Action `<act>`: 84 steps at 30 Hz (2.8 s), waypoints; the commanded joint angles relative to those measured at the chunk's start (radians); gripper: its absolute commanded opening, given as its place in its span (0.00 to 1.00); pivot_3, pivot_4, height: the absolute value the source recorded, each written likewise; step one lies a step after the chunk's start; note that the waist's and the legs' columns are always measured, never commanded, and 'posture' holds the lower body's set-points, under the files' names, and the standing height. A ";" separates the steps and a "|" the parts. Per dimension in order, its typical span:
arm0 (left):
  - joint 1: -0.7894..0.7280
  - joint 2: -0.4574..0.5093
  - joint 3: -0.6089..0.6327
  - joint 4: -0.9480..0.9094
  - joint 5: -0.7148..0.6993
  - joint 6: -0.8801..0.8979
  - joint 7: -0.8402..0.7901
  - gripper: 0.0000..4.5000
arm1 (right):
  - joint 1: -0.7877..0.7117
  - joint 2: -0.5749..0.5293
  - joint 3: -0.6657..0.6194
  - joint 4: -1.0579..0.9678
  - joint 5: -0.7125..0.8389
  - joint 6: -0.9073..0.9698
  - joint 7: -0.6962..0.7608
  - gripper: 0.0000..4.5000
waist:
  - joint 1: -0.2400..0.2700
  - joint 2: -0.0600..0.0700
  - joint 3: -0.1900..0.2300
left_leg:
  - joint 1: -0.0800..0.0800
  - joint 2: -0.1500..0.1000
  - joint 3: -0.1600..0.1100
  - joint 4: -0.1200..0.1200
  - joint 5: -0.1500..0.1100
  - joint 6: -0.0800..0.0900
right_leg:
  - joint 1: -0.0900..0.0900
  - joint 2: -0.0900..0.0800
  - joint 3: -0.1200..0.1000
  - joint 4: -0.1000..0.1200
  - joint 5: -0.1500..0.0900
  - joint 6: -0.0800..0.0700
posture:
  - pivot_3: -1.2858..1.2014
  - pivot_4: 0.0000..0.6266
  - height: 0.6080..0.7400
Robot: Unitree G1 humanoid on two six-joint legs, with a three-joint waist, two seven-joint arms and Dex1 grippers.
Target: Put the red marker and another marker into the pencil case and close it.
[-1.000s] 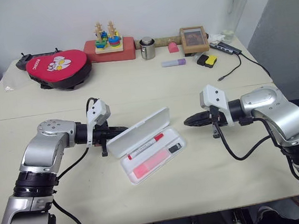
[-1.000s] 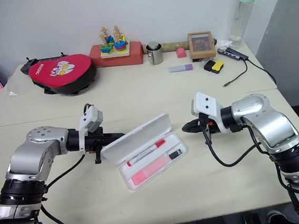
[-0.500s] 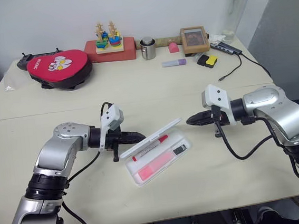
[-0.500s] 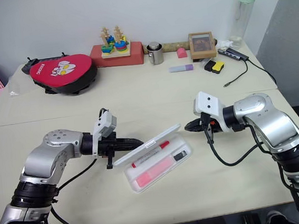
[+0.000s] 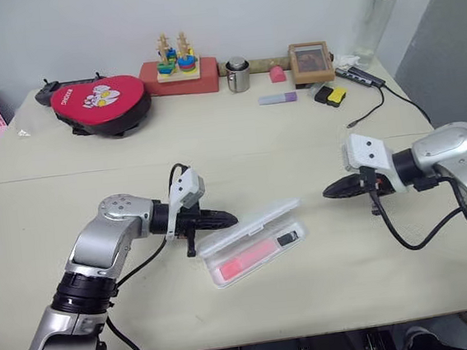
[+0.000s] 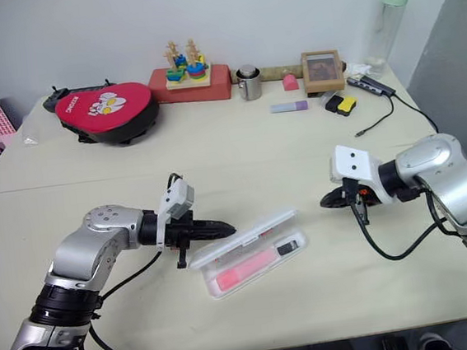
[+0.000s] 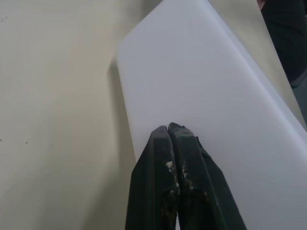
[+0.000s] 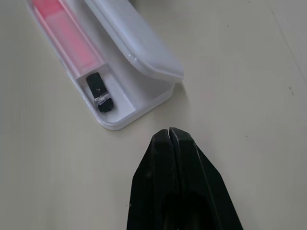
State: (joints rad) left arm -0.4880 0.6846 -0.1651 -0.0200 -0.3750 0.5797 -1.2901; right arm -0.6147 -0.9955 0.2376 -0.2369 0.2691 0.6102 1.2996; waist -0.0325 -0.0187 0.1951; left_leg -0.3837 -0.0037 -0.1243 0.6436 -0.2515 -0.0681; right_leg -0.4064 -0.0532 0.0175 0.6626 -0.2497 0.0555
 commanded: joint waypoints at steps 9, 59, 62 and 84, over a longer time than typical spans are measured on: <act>-0.047 0.018 -0.045 -0.110 -0.006 -0.029 -0.047 0.01 | 0.018 -0.023 -0.035 -0.074 0.035 -0.011 0.029 0.00 | 0.000 0.000 0.000 | 0.000 0.000 0.000 0.000 0.000 0.000 | 0.000 0.000 0.000 0.000 0.000 0.000 | 0.52 0.24 1.00; 0.219 -0.030 0.304 -0.318 0.007 -0.013 0.416 0.01 | 0.047 0.114 -0.030 -0.043 0.005 0.016 -0.151 0.00 | -0.002 0.000 0.000 | 0.001 0.001 0.000 0.000 0.000 0.001 | 0.001 0.000 0.001 -0.001 0.000 0.001 | 0.52 0.24 1.00; 0.341 -0.077 0.382 -0.446 0.026 0.013 0.560 0.01 | 0.077 0.171 -0.034 -0.026 -0.009 0.047 -0.239 0.00 | 0.002 0.000 0.000 | 0.001 0.000 0.000 0.000 0.001 0.001 | 0.001 0.000 0.001 0.000 0.001 0.001 | 0.52 0.24 1.00; 0.728 -0.481 0.501 -0.690 0.202 -0.063 1.156 0.01 | 0.452 0.730 -0.396 -0.153 0.026 0.110 -0.941 0.00 | 0.012 -0.003 -0.004 | 0.001 -0.001 0.001 0.000 0.001 0.000 | 0.002 -0.001 0.002 -0.004 0.003 -0.001 | 0.52 0.24 1.00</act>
State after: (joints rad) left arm 0.2488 0.2053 0.3367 -0.6957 -0.1803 0.5388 -0.1555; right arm -0.1801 -0.2782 -0.1369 -0.3377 0.2963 0.7683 0.3974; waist -0.0203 -0.0213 0.1914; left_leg -0.3828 -0.0043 -0.1234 0.6434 -0.2505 -0.0681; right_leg -0.4044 -0.0536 0.0198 0.6593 -0.2471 0.0549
